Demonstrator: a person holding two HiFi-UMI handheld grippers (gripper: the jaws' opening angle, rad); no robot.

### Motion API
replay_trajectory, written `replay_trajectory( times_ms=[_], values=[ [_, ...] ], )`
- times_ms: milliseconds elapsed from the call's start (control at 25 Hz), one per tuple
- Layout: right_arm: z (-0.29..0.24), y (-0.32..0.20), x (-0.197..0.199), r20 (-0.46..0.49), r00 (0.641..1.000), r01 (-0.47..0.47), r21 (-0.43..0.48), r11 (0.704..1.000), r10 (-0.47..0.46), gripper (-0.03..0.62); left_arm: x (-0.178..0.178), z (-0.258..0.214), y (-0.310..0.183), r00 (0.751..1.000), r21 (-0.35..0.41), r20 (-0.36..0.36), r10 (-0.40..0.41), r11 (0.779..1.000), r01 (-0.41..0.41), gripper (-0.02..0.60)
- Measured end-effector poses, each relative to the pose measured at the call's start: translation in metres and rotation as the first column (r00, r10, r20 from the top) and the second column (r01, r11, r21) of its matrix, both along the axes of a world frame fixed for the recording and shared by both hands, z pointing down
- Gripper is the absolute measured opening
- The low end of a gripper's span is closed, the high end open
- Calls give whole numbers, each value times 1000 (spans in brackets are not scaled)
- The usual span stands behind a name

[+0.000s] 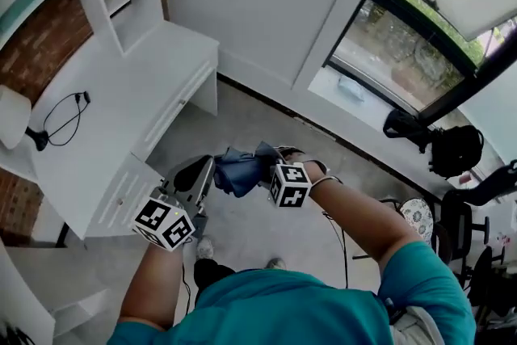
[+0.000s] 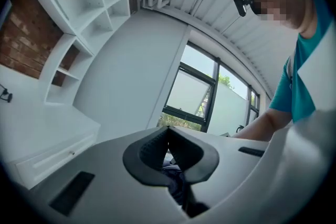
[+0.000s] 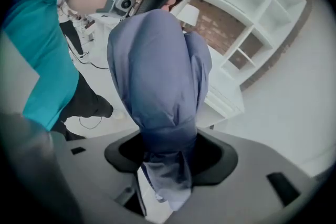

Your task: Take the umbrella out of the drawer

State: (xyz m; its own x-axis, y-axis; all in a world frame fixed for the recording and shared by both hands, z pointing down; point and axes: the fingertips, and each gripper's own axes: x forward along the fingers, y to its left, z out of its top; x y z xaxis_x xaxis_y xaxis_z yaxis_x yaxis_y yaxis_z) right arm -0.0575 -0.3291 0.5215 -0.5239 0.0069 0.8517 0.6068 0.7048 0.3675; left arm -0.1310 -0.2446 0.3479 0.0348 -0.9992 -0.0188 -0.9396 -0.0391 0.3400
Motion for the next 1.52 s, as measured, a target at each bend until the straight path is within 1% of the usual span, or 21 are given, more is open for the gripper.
replay_trajectory(
  times_ms=[80,200,280,320,400,480,560,640,720,800,840,920,1000,1080,1160,1280,1360,1520],
  values=[
    [-28,-16,18,27,995,-100,-22,995,100,255,5,-22,-21,998,22,8,69,997,-70,12],
    [-65,-35,43,60,969,-235,-56,970,239,255,7,-56,-45,987,34,24,156,987,-157,12],
    [-92,-50,61,91,935,-335,-82,939,341,255,9,-82,-62,973,40,55,224,973,-226,12],
    [-106,-56,71,110,911,-388,-102,916,398,255,11,-95,-71,962,44,76,262,963,-266,12],
    [-137,-66,90,156,844,-491,-159,856,513,255,17,-122,-87,933,46,122,338,937,-346,12],
    [-170,-71,110,207,763,-569,-233,789,612,255,26,-146,-96,903,47,165,397,911,-410,12],
    [-205,-78,137,257,676,-618,-313,721,691,256,42,-171,-101,878,55,201,435,890,-453,12],
    [-241,-88,172,302,586,-645,-387,659,752,255,63,-195,-105,859,72,234,455,873,-482,12],
    [-277,-97,211,341,500,-656,-451,605,796,255,87,-218,-105,846,84,263,464,862,-499,12],
    [-315,-107,251,375,423,-655,-502,564,825,256,111,-240,-105,836,93,287,468,855,-510,12],
    [-335,-113,269,390,388,-650,-527,548,835,256,121,-251,-106,835,98,296,465,854,-510,12],
    [-370,-121,301,409,328,-629,-578,520,852,256,135,-268,-106,842,105,306,445,863,-494,12],
    [-404,-128,328,423,284,-602,-620,503,861,256,142,-283,-107,858,116,302,416,877,-467,12],
    [-436,-135,349,440,248,-578,-648,496,863,256,145,-298,-110,876,132,275,396,887,-443,12],
    [-465,-142,365,461,212,-551,-672,495,862,256,144,-307,-113,890,136,255,378,897,-420,12],
    [-503,-154,381,500,161,-519,-690,504,851,256,140,-313,-120,895,110,273,353,913,-394,12],
    [-521,-159,386,525,143,-508,-689,517,839,256,140,-316,-123,892,95,291,345,917,-386,12],
    [-535,-160,389,553,138,-507,-673,538,821,256,139,-320,-129,888,90,308,342,919,-385,12]
  ],
)
